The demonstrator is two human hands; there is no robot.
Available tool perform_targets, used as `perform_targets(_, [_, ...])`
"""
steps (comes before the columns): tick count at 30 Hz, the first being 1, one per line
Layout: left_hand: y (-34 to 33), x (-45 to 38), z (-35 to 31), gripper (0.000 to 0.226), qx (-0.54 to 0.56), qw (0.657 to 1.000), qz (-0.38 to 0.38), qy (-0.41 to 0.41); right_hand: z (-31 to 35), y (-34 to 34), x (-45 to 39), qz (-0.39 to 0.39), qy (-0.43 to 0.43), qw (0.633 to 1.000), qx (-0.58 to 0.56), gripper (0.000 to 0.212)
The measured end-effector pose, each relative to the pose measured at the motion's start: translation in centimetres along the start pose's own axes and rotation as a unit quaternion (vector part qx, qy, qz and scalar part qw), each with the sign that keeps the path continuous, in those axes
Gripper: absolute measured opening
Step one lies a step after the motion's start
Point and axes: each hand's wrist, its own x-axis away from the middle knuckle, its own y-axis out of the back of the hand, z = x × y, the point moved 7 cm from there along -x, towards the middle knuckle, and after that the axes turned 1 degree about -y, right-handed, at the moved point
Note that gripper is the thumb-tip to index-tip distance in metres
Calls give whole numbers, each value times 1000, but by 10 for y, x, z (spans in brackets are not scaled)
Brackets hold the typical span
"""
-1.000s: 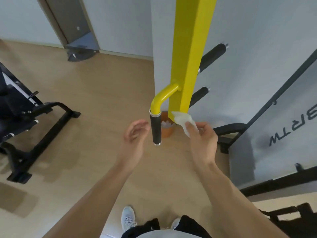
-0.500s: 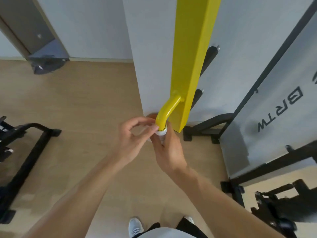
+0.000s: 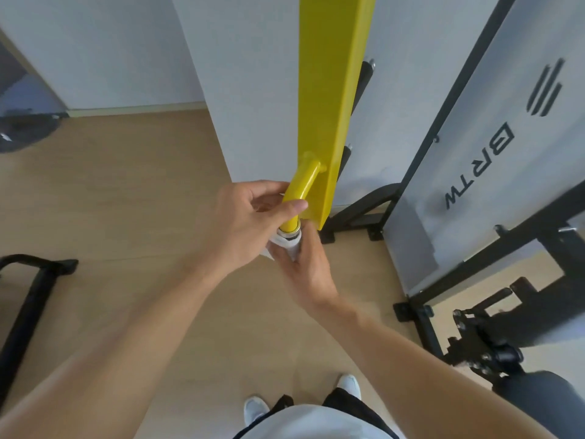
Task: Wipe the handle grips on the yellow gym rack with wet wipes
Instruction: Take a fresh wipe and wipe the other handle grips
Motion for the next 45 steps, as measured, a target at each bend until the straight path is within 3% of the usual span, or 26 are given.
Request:
perform_targets(3, [-2,8,2,22,-27,999,-35,1,-9,3,11,-49,-5,999,6,31])
perform_targets(6, [-3,12,-5,22,-72,996,-43,-11,-11,-4,21,-23,-38,999,-19,28])
perform_targets(9, [-3,12,-11,23,-95,995,-33,-4,11,1,14,-12,-2,999,-31,24])
perform_targets(12, [-5,14,-15,22,-117,992,-47,-11,13,1,-2,27,7,999,-36,26])
perform_targets(19, [-7,20,-18,35,-135,987,-80,-26,-44,-7,9,121,-24,989,80,33])
perform_targets(25, [-11,30,-18,32,-120,987,-101,-21,-2,0,-7,145,37,988,-47,34])
perform_targets(29, [-13,29,-18,34,-111,990,-80,-23,-27,13,4,114,62,989,65,37])
perform_targets(34, [-13,28,-17,54,-156,985,-67,-32,-7,17,11,126,19,992,10,46])
perform_targets(37, [-7,27,-8,58,-138,987,-72,-26,19,24,17,170,33,981,-90,61])
perform_targets(41, [-3,28,-1,41,-133,987,-72,-50,23,31,26,149,38,972,-175,39])
perform_targets(45, [-6,33,-8,43,-95,993,-57,-48,7,17,15,110,24,991,-67,36])
